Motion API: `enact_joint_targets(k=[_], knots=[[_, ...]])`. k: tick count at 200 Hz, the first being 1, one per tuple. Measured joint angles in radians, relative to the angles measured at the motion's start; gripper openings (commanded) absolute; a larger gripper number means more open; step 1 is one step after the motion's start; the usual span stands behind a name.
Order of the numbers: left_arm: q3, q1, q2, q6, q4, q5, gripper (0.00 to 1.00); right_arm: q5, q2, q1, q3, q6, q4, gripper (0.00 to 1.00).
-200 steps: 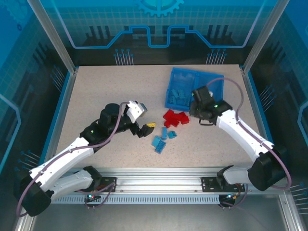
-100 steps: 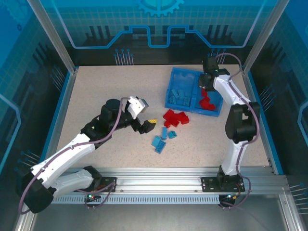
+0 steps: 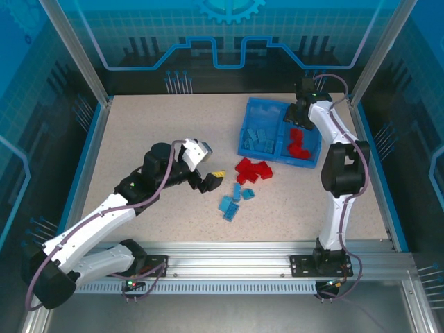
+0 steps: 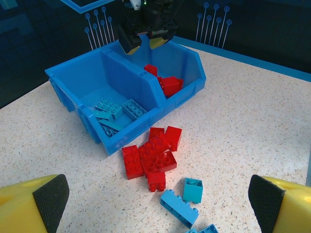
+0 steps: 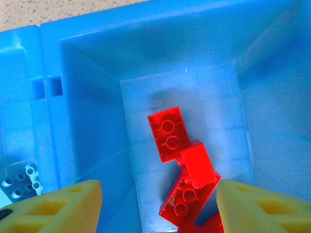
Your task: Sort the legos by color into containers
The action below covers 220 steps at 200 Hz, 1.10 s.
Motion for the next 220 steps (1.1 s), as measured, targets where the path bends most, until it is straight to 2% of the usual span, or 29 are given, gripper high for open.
enact_joint_targets(k=[23,49,86,113,142,170,190,220], knots=[[0.0,0.0,0.0,-0.002,0.0,0.0,0.99,-0.007,-0.066,0.005,-0.049,0.004,-0.007,0.68],[-0.002,0.0,-0.005,-0.01,0.0,0.0,0.99,-0.006,-0.251,0.045,-0.189,0.025,-0.011,0.71],[-0.024,0.001,-0.034,-0.019,0.0,-0.016,0.99,-0.034,-0.599,0.217,-0.452,0.097,0.006,0.74],[-0.047,0.001,-0.054,-0.019,-0.008,-0.019,0.99,-0.075,-0.726,0.303,-0.631,0.167,0.032,0.76],[-0.059,0.001,-0.064,-0.018,-0.024,-0.02,0.99,-0.117,-0.718,0.347,-0.766,0.24,0.058,0.78],[-0.063,0.001,-0.064,-0.018,-0.027,-0.027,0.99,-0.126,-0.632,0.347,-0.837,0.279,0.112,0.75],[-0.064,0.001,-0.066,-0.019,-0.03,-0.031,0.99,-0.089,-0.554,0.35,-0.845,0.225,0.174,0.73],[-0.064,0.001,-0.08,-0.018,-0.034,-0.035,0.99,-0.018,-0.486,0.351,-0.845,0.058,0.274,0.7]])
